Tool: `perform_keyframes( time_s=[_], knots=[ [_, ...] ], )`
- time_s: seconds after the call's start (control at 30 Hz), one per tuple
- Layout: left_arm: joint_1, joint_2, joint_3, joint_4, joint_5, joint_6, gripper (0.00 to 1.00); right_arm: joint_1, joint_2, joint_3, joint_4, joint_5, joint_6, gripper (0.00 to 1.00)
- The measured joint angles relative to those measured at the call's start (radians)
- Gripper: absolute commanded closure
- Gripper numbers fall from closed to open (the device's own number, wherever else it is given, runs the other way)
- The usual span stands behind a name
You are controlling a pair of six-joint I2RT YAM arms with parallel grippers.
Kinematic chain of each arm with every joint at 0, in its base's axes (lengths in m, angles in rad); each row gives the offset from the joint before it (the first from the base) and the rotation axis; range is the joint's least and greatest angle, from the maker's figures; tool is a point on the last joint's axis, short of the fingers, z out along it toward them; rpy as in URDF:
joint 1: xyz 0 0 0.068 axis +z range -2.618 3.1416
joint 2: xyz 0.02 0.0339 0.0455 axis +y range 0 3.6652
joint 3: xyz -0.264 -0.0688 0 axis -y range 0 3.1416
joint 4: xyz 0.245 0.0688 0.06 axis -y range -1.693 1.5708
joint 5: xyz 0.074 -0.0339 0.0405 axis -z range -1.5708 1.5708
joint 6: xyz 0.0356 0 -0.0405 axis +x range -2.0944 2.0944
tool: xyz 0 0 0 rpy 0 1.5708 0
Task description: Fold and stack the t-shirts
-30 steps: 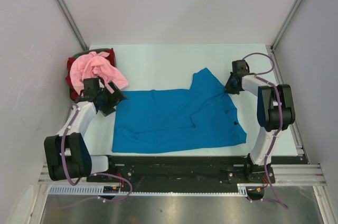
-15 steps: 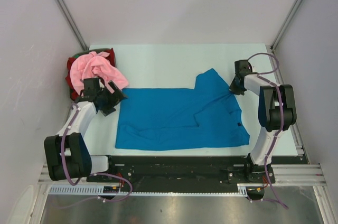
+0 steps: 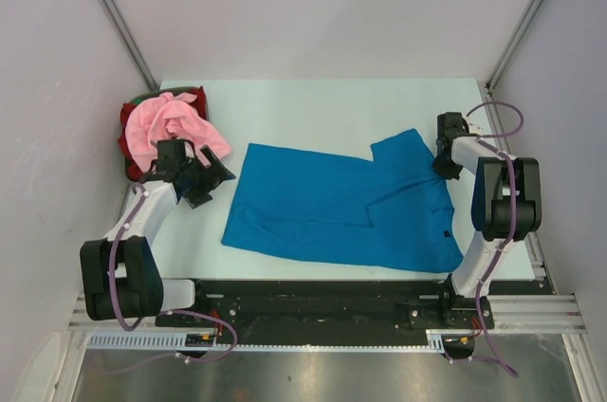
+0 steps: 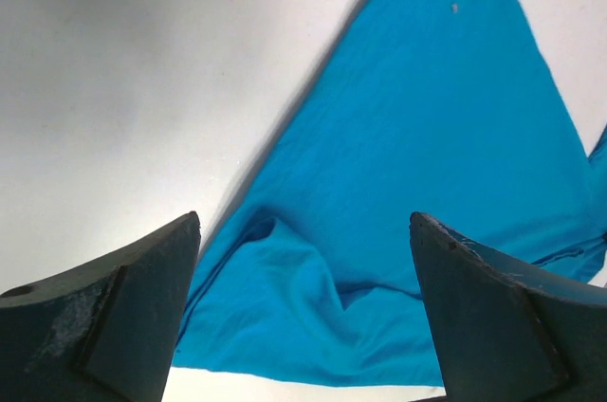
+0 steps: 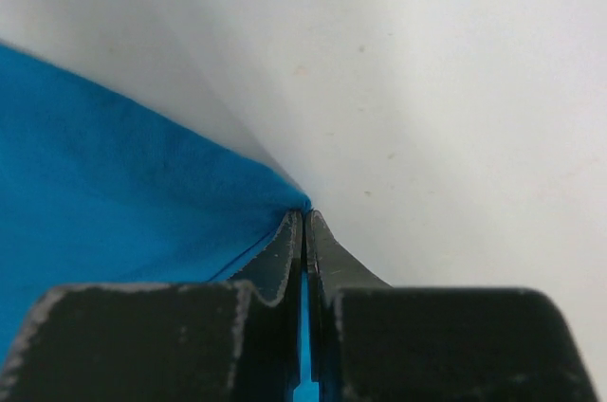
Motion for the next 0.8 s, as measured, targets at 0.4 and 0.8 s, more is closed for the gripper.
perform_keyframes(
  time_s=[0.4, 0.8],
  knots=[
    [-0.138, 0.22, 0.222, -0.031, -0.096, -0.031, 0.05, 0.014, -0.13, -0.032, -0.014, 0.085, 0.021, 0.0],
    [-0.253, 0.663, 0.791, -0.177, -0.244, 0.034, 0.18, 0.12, -0.34, -0.032, 0.048, -0.083, 0.008, 0.0]
  ],
)
